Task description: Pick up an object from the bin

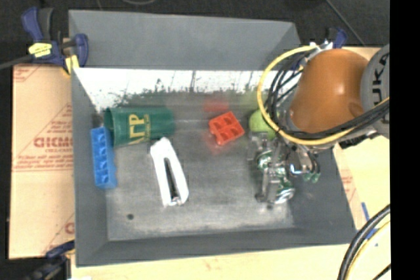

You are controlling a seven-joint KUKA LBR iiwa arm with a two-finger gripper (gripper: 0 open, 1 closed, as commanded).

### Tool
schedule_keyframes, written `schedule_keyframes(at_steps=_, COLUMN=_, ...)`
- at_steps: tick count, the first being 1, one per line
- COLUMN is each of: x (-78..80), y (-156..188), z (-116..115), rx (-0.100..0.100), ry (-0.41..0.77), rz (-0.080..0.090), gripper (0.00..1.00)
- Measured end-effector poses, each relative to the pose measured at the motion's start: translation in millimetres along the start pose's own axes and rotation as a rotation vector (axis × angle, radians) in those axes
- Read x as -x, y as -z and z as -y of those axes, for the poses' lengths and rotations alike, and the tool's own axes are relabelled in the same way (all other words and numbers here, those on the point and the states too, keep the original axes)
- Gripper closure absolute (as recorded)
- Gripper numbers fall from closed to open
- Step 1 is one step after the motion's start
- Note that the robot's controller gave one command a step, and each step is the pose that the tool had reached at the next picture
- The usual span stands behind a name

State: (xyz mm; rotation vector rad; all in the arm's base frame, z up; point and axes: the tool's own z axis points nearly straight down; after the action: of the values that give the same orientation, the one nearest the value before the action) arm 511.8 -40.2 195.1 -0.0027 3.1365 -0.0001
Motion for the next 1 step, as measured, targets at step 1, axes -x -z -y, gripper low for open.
schedule_keyframes(at_steps=1, x=-7.3, y=-15.1, z=38.1, rx=-0.001, ry=0.017, rz=-0.003, gripper=0.0)
